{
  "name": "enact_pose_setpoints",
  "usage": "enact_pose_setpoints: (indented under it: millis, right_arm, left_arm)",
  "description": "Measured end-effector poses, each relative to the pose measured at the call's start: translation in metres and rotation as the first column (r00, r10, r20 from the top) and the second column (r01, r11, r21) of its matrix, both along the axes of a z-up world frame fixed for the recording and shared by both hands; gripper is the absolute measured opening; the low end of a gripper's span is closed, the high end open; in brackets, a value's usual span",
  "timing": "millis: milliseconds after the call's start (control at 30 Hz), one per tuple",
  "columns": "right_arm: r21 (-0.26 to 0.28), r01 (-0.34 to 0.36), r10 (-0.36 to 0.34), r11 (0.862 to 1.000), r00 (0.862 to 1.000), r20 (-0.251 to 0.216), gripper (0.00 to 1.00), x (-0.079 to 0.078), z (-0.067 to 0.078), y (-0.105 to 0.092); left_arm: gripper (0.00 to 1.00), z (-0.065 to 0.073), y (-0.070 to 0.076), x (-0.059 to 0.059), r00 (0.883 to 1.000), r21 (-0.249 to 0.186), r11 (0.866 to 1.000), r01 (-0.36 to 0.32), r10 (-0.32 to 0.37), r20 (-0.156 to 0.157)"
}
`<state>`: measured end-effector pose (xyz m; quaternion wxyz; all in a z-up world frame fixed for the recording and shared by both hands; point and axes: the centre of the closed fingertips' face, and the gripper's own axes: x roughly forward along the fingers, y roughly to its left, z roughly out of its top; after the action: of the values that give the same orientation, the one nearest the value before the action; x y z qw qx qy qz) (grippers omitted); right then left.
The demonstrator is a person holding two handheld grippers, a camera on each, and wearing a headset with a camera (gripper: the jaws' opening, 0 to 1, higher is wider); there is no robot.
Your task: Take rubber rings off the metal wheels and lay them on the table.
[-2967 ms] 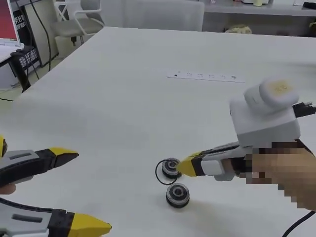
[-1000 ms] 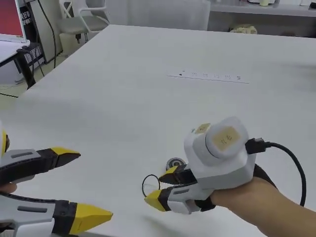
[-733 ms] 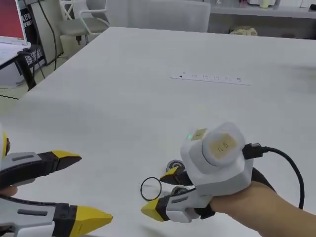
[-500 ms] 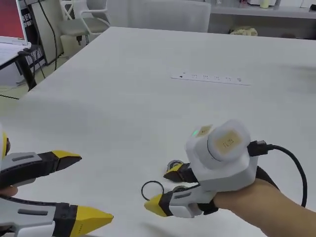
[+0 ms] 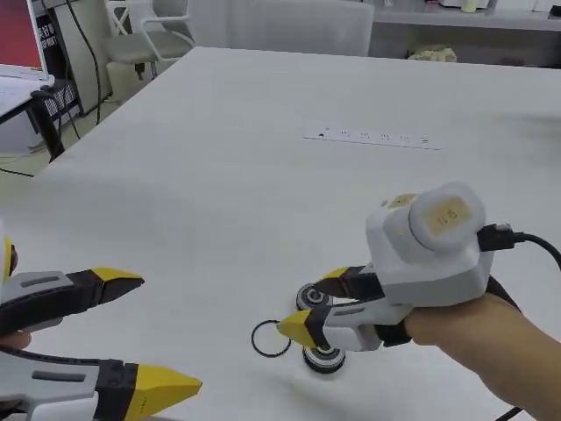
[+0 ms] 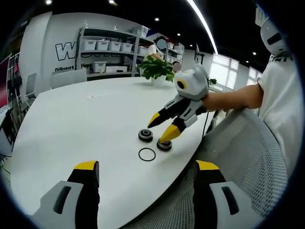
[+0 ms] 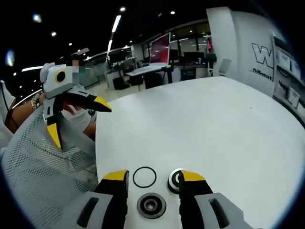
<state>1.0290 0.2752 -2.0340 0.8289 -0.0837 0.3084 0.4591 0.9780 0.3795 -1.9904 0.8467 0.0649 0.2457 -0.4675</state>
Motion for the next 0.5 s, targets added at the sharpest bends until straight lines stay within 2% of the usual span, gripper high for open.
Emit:
enact_pose_setpoints:
  millis: [333,500]
  right_arm:
    - [0.041,0.091,-0.092,0.995,0.996,0.011,0.38,0.018,0.013,-0.024]
    - [0.069,0.139,-0.14,0.988,0.99,0.012,0.36,0.023,0.023,-0.038]
  left_arm:
    - [0.78,0.0,0.0,0.0,1.0,-0.007,1.0,-0.002,0.002,-0.007]
    - [0.78,-0.003,-0.001,-0.003,1.0,0.006,1.0,0.014,-0.013,-0.015]
